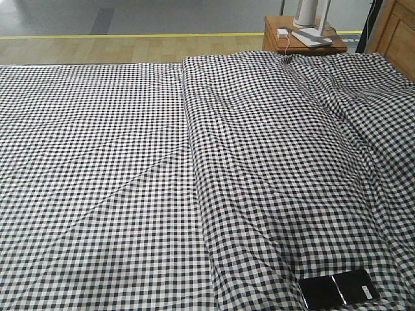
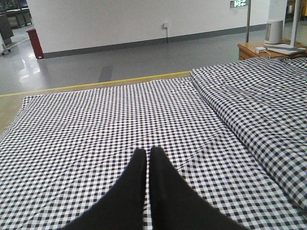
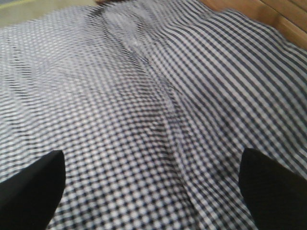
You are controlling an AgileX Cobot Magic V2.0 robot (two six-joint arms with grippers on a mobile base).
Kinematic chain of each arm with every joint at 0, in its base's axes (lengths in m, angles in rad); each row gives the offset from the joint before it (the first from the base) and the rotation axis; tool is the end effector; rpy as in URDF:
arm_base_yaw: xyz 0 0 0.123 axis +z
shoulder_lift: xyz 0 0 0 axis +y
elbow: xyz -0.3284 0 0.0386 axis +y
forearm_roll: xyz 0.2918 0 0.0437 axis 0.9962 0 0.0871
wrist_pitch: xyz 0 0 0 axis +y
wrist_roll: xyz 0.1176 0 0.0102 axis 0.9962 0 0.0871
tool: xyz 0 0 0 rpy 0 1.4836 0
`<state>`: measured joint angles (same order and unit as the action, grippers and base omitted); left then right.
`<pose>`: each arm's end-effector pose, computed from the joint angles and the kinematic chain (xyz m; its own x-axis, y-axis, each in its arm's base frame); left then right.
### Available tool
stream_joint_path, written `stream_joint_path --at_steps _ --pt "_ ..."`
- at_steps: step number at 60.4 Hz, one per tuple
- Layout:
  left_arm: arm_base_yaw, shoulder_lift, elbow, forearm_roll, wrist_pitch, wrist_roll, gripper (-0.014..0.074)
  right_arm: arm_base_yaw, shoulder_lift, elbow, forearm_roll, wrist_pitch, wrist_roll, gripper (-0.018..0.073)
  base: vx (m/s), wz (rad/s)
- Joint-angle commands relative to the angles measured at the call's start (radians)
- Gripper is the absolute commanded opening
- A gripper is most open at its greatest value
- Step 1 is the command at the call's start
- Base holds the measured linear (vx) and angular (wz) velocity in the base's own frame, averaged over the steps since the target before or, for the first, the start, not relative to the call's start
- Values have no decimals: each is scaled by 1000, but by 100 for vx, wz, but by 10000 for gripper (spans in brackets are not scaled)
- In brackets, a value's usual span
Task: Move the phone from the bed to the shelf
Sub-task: 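Lower the right gripper onto the black phone lying on the bed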
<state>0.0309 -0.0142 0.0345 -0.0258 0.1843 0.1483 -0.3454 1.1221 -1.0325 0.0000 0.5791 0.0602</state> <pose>0.0809 0.0019 0.1808 -0.1193 0.1190 -0.9857 -0.0117 0.9926 0.1212 0.2686 -0.0966 0.3881 -0.4955 0.2422 -0.8341 0.3691 0.9280 0.0503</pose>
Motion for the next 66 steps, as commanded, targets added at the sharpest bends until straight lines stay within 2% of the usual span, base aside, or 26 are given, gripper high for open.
stream_joint_path --at_steps 1,6,12,13,23,29,40,46,56,66 --pt "-7 -11 -22 -9 -72 -6 1 -99 72 -84 82 -13 -94 691 0 0" --pt "-7 -11 -22 -9 -72 -6 1 -168 160 -98 187 -18 -204 685 0 0" --pt "-7 -11 -22 -9 -72 -6 1 -235 284 -98 362 -21 -368 683 0 0" --pt "-7 -11 -22 -9 -72 -6 1 -246 310 -98 396 -17 -421 681 0 0" --pt "-7 -11 -22 -9 -72 -6 1 -321 528 -102 671 56 -741 671 0 0" --pt "-7 -11 -22 -9 -72 -6 1 -349 656 -102 783 108 -873 664 0 0" --pt "-7 -11 -22 -9 -72 -6 1 -357 860 -102 860 159 -1068 653 0 0" --pt "-7 -11 -22 -9 -72 -6 1 -357 969 -134 880 247 -1189 651 0 0" --pt "-7 -11 -22 -9 -72 -6 1 -357 1154 -263 887 401 -1201 643 0 0" --pt "-7 -11 -22 -9 -72 -6 1 -357 1278 -401 844 507 -1178 631 0 0"
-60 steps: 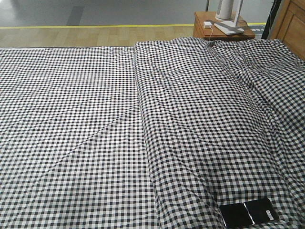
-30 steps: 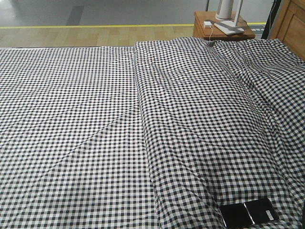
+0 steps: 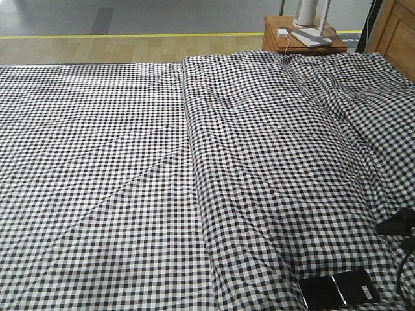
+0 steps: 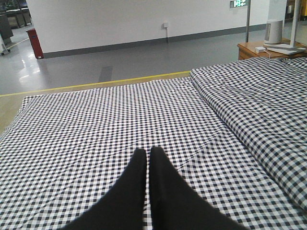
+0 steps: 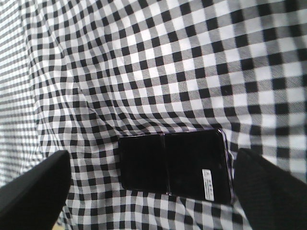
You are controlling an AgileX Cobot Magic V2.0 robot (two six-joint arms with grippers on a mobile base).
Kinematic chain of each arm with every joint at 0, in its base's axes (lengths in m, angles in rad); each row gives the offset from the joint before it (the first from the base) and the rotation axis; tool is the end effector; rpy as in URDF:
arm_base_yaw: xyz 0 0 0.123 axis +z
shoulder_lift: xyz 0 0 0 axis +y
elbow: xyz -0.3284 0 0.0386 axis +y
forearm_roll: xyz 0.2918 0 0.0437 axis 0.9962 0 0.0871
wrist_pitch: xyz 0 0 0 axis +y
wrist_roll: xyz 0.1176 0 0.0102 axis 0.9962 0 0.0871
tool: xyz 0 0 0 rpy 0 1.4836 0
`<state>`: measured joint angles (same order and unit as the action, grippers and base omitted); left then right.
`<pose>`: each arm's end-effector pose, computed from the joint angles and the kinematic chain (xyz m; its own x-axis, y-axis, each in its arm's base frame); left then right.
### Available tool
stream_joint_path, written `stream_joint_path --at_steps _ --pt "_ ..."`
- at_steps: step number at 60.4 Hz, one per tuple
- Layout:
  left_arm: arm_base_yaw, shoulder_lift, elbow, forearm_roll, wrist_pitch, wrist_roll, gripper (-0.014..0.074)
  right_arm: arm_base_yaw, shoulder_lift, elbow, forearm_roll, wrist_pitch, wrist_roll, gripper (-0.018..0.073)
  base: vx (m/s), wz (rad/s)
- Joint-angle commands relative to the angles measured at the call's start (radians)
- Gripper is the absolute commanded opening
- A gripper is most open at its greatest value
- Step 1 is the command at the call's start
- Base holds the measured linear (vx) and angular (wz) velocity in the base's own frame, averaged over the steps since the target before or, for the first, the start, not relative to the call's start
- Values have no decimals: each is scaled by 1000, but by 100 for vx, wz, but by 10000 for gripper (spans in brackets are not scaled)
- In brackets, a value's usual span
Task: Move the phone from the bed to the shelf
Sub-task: 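Lower the right gripper onto the black phone lying on the bed, then close the right gripper on the black phone's edge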
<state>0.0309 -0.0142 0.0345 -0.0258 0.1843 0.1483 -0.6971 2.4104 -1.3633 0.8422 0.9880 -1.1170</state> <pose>0.0809 0.0019 0.1808 -0.1193 0.1190 -0.9857 -0.0117 0.9926 0.1212 0.3826 -0.2244 -0.0081 -0.9516 0.2511 -0.1770 0.0929 0.7843 0.6134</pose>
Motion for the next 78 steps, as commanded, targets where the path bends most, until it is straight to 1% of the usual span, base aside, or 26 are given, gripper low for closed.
stream_joint_path --at_steps 1,7,17,36,47,66,78 --pt "-7 -11 -22 -9 -72 -6 1 -6 -3 -84 -2 109 1 631 0 0" --pt "-7 -11 -22 -9 -72 -6 1 -3 49 -138 -20 172 -6 628 0 0" --pt "-7 -11 -22 -9 -72 -6 1 -3 133 -181 -28 225 -4 622 0 0" --pt "-7 -11 -22 -9 -72 -6 1 -3 227 -179 -88 201 -6 610 0 0" --pt "-7 -11 -22 -9 -72 -6 1 -3 262 -179 -96 150 -41 603 0 0" --pt "-7 -11 -22 -9 -72 -6 1 -3 325 -179 -85 124 -56 595 0 0" --pt "-7 -11 -22 -9 -72 -6 1 -3 368 -179 -8 173 -57 595 0 0"
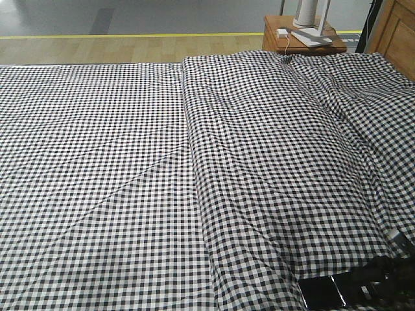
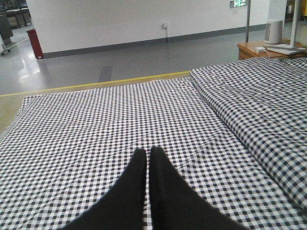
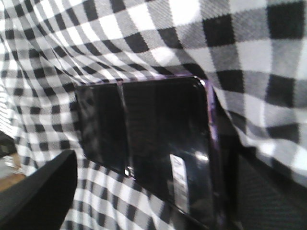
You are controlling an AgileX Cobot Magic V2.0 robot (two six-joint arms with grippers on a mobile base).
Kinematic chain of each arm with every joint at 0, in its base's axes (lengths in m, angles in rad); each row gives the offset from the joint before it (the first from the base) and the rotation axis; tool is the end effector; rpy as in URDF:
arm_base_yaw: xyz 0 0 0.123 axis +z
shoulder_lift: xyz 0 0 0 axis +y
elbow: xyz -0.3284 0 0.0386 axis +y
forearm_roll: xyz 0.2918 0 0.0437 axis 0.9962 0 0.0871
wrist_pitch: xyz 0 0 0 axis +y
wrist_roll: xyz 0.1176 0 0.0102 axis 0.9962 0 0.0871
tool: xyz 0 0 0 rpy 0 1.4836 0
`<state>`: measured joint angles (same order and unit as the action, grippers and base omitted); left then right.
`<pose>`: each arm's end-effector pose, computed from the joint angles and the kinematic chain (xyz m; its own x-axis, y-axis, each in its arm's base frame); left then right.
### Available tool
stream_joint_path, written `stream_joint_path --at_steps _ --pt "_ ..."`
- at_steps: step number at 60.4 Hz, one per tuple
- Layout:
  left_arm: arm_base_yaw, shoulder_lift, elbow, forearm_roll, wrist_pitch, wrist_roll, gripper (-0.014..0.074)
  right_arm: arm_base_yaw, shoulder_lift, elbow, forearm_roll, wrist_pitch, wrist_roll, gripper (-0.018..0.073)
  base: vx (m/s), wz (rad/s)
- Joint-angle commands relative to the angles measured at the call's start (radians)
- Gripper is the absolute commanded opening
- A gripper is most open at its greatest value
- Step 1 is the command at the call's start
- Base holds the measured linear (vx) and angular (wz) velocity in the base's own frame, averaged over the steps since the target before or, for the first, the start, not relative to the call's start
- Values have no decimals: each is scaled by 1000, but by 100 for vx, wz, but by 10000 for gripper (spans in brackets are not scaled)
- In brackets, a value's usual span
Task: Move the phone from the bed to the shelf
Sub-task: 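Close the right gripper on the black phone's edge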
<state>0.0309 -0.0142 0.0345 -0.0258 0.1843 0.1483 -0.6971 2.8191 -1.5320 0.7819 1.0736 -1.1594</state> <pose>0.0809 0.0019 0.1808 -0.1193 0.1190 -0.9857 -0.0117 0.9926 0.1212 0.3529 -0.2001 -0.1565 -0.9871 0.1536 0.0444 0.1357 0.6582 0.7405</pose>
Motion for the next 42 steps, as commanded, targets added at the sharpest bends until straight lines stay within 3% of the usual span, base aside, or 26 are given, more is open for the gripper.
stream_joint_path --at_steps 1,17,26,33,42 --pt "-7 -11 -22 -9 -72 -6 1 -3 -38 -10 61 94 -16 595 0 0" --pt "-7 -11 -22 -9 -72 -6 1 -3 -29 -10 117 154 -30 591 0 0" --pt "-7 -11 -22 -9 -72 -6 1 -3 -29 -10 116 156 -30 537 0 0" --pt "-7 -11 -22 -9 -72 -6 1 -3 -29 -10 98 164 -30 418 0 0" --pt "-7 -11 -22 -9 -72 -6 1 -3 -29 -10 55 165 -30 164 0 0"
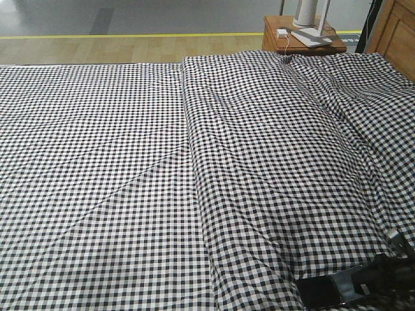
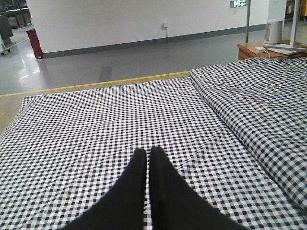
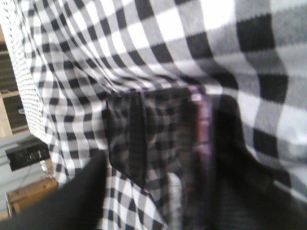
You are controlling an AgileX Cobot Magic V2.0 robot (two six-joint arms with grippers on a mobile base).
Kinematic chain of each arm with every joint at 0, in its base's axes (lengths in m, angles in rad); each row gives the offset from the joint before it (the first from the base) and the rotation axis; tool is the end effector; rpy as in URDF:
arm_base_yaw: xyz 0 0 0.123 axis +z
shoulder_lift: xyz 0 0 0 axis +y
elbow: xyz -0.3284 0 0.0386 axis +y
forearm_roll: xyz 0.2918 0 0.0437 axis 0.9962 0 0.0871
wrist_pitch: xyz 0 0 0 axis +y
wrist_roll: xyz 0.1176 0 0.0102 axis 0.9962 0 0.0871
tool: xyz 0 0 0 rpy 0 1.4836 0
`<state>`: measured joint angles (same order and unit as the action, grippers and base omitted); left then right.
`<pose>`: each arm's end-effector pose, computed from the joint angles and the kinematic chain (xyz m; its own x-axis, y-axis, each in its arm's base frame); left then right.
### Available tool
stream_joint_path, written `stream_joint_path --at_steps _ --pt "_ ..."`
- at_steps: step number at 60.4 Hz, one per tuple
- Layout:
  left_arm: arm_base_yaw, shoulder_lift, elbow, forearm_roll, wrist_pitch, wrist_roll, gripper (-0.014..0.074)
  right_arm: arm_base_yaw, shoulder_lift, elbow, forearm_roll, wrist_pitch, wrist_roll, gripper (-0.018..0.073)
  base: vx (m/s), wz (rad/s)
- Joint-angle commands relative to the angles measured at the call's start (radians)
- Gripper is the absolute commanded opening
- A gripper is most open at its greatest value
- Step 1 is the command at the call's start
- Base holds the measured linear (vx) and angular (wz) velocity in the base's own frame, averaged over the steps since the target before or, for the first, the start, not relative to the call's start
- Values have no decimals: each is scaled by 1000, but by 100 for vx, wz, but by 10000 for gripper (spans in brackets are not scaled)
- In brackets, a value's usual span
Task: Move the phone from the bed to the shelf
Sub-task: 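Close the right gripper on the black phone's edge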
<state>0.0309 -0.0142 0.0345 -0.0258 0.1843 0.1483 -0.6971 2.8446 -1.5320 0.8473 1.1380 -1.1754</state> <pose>0.0809 0.0019 0.1808 -0.1193 0.1190 -0.9857 -0.0117 0.9926 0.1212 0.3522 -0.1901 -0.1593 -0.9814 0.1828 0.0586 0.1559 0.5804 0.7993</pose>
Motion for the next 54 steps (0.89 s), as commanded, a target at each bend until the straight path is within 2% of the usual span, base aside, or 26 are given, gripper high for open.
stream_joint_path --at_steps 1,6,22,32,43,54 --pt "-7 -11 -22 -9 -72 -6 1 -3 -54 -10 -15 101 -14 136 0 0" --pt "-7 -11 -22 -9 -72 -6 1 -3 -54 -10 -40 105 -15 -15 0 0" --pt "-7 -11 -22 -9 -72 -6 1 -3 -71 -10 -62 151 -33 -11 0 0" --pt "-7 -11 -22 -9 -72 -6 1 -3 -110 -9 -64 150 48 -10 0 0" --pt "-7 -11 -22 -9 -72 -6 1 -3 -195 -6 -62 151 49 -8 0 0" --pt "-7 -11 -22 -9 -72 -6 1 -2 -294 51 -11 151 56 -5 0 0"
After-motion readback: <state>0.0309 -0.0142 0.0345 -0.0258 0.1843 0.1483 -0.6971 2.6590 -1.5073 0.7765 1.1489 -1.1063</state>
